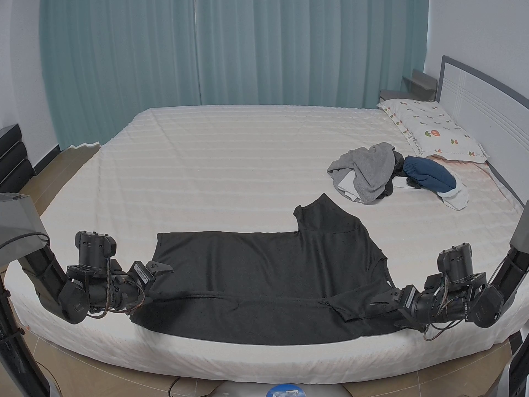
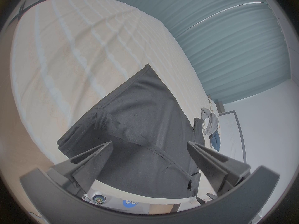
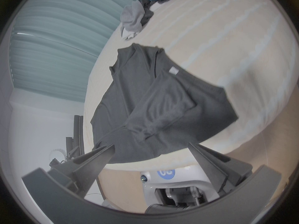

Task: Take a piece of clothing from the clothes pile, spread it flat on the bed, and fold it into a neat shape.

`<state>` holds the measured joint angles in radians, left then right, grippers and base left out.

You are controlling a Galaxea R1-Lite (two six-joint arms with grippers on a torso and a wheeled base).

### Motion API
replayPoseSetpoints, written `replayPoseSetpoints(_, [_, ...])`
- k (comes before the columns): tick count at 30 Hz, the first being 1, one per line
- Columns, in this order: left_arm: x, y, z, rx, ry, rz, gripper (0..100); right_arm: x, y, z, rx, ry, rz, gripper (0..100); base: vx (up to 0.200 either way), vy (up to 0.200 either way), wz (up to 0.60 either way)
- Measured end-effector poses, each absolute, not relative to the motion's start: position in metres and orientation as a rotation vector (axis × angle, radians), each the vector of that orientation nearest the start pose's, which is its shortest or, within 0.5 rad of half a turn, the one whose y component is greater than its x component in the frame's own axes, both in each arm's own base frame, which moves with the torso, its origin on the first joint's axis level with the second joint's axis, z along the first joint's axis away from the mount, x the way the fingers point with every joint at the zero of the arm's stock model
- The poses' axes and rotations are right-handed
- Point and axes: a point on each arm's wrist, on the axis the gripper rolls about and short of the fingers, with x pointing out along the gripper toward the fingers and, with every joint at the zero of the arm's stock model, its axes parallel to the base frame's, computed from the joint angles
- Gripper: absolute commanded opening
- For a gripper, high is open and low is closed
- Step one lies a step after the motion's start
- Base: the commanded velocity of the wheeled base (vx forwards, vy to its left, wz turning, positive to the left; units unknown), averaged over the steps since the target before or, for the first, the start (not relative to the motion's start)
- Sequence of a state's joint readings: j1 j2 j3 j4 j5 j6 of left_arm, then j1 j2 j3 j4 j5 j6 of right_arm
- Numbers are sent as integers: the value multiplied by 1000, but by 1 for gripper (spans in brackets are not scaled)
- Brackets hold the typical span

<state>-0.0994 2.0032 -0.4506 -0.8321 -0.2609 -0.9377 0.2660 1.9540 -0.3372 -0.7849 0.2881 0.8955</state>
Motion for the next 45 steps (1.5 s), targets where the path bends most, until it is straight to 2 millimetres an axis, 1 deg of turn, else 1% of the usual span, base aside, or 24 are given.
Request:
replayPoseSetpoints(4, [279, -34, 31, -942, 834, 21, 100, 240, 83, 24, 867, 1030, 94, 100, 0, 0, 0])
replayPoseSetpoints(8, [281, -34, 31, -941, 818, 14, 100, 246, 88, 23, 875, 1007, 69, 100, 0, 0, 0])
replayPoseSetpoints(15, [282, -33, 26, -941, 806, 12, 100, 262, 96, 23, 929, 855, 80, 100, 0, 0, 0])
replayPoseSetpoints(18, [283, -34, 25, -941, 801, 9, 100, 265, 100, 17, 944, 822, 75, 100, 0, 0, 0])
replayPoseSetpoints(22, [283, -34, 23, -941, 802, 10, 100, 265, 105, 5, 936, 823, 51, 100, 0, 0, 0])
replayPoseSetpoints(28, [282, -33, 20, -941, 815, 15, 100, 266, 106, -3, 923, 821, 9, 100, 0, 0, 0])
replayPoseSetpoints(38, [281, -34, 17, -939, 826, 18, 100, 269, 106, -8, 929, 823, -5, 100, 0, 0, 0])
replayPoseSetpoints(45, [281, -34, 16, -939, 830, 18, 100, 275, 107, -7, 965, 725, 4, 100, 0, 0, 0])
